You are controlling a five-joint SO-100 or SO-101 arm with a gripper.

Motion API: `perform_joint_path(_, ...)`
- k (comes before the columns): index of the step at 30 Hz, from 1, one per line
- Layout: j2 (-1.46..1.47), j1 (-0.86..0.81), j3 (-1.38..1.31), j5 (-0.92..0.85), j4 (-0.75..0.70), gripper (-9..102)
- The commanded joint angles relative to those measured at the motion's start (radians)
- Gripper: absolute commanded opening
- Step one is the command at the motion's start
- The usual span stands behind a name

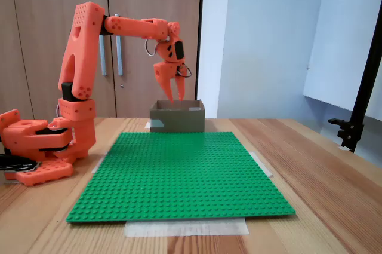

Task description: Pick the red lego block and put it in the box.

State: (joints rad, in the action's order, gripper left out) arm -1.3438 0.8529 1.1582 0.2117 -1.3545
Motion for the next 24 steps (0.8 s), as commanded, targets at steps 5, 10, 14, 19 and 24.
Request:
perform_joint_path(5, -0.152, -0.026, 0.091, -0.012, 0.037, 16)
perform_joint_path(10, -0.267, -0.048, 0.192, -0.038, 0.063, 14)
perform_joint_path(14, -0.373, -0.071, 0.273, -0.081, 0.087, 8)
perform_joint_path(19, -0.528, -0.121, 0.387, -0.12, 0.127, -1)
perform_joint_path(24, -0.684, -0.196, 0.476, -0.137, 0.138, -1)
